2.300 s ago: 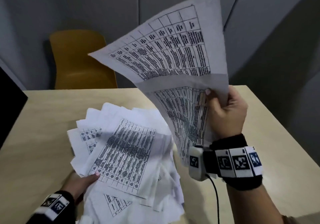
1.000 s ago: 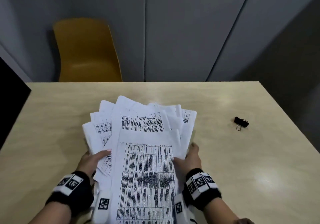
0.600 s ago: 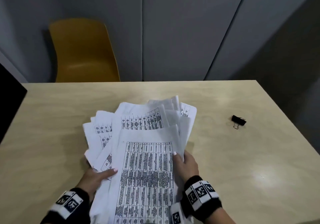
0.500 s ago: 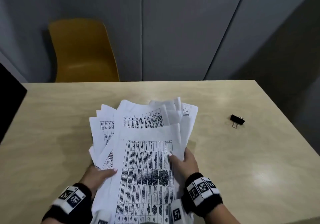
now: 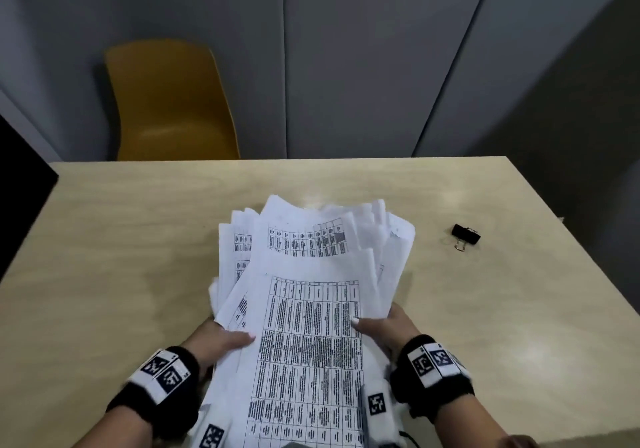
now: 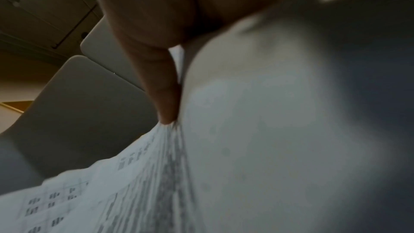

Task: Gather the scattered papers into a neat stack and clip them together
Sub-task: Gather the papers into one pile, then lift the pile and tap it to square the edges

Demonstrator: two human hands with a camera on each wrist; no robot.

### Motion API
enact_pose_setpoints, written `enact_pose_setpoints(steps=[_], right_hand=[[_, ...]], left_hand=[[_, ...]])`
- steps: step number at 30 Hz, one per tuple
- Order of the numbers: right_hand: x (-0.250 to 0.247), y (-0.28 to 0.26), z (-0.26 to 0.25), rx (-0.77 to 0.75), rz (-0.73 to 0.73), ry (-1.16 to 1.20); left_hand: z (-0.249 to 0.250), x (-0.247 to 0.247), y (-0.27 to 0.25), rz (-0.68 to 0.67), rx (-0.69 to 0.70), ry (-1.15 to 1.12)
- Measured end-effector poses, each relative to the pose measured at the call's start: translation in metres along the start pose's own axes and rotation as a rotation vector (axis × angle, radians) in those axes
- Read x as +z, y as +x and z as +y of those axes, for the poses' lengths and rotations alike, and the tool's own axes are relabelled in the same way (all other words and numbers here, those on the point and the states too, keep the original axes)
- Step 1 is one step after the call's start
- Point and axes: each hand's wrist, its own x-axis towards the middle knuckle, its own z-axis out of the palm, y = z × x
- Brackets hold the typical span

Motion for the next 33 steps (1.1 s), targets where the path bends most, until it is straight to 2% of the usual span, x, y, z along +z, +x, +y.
enact_pose_setpoints(steps=[2,4,7,9,13,17,20,22,24,26,29,33], right_hand=[[-0.013,0.001,0.008,0.002,0.045,-0.046],[-0.027,0.002,0.015,0.018,0.052,-0.046],[-0.041,-0.001,0.013,0.048,-0.052,-0.058],[-0.046,-0.001,0.01,0.04,-0.128,-0.019],[-0.035,-0.003,0.002,0.031,-0.185,-0.072],[-0.017,0.0,-0.002,-0.001,-0.026,-0.149],[-0.01,-0.01,-0.029,-0.106,0.046,-0.005],[-0.011,-0.023,-0.064,-0.24,0.022,0.133],[-0.016,-0.032,-0.1,-0.412,-0.076,0.253],[-0.02,-0.035,-0.128,-0.562,-0.121,0.263],[-0.023,-0.031,-0.144,-0.629,-0.149,0.306],[-0.015,-0.023,-0.124,-0.535,-0.121,0.168]], left_hand=[[0.004,0.011,0.0,-0.017,-0.007,-0.011],[0.008,0.016,0.0,-0.034,-0.039,-0.171],[0.011,0.011,0.0,-0.028,-0.099,-0.362],[0.011,0.011,-0.002,0.043,-0.124,-0.221],[-0.008,0.017,0.003,0.167,-0.161,0.242],[-0.005,0.031,-0.004,0.263,0.014,0.274],[0.027,0.031,-0.019,0.231,0.223,0.091],[0.058,0.03,-0.031,0.207,0.381,-0.005],[0.09,0.023,-0.042,0.205,0.551,0.019],[0.117,0.011,-0.049,0.18,0.674,0.062],[0.137,-0.004,-0.052,0.121,0.755,0.111],[0.119,-0.009,-0.051,0.104,0.655,0.125]])
